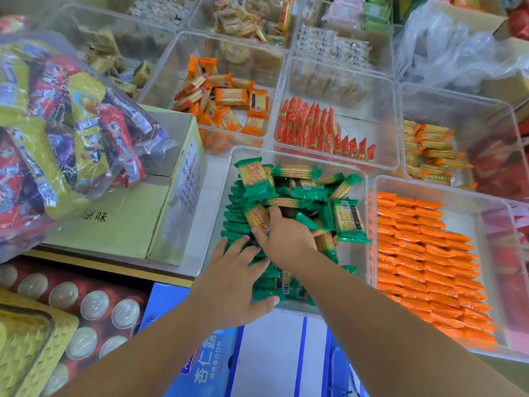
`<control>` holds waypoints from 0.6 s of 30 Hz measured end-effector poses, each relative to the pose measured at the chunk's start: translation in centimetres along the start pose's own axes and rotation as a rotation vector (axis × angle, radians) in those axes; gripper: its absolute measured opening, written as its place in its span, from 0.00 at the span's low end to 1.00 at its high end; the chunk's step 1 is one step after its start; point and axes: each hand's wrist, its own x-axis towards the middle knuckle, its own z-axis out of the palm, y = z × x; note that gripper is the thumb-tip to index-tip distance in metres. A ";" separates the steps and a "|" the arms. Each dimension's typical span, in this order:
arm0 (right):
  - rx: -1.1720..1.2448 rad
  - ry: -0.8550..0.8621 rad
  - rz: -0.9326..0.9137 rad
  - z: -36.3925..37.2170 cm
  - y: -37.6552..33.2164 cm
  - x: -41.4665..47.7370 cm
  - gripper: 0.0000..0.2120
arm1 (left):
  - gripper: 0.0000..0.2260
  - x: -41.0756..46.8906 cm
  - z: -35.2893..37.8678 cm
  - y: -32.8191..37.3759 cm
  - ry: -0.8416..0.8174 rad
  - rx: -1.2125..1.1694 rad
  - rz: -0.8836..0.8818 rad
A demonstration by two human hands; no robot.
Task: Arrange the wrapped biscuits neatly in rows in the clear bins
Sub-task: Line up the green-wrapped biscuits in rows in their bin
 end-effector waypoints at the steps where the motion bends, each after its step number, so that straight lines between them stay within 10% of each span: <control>1: 0.047 -0.030 0.008 0.1 0.0 0.1 0.26 | 0.38 0.0 0.0 0.0 0.000 0.002 0.001; 18: 0.900 -0.012 0.201 0.0 1.4 0.0 0.21 | 0.39 -0.1 0.1 0.1 0.033 -0.025 -0.023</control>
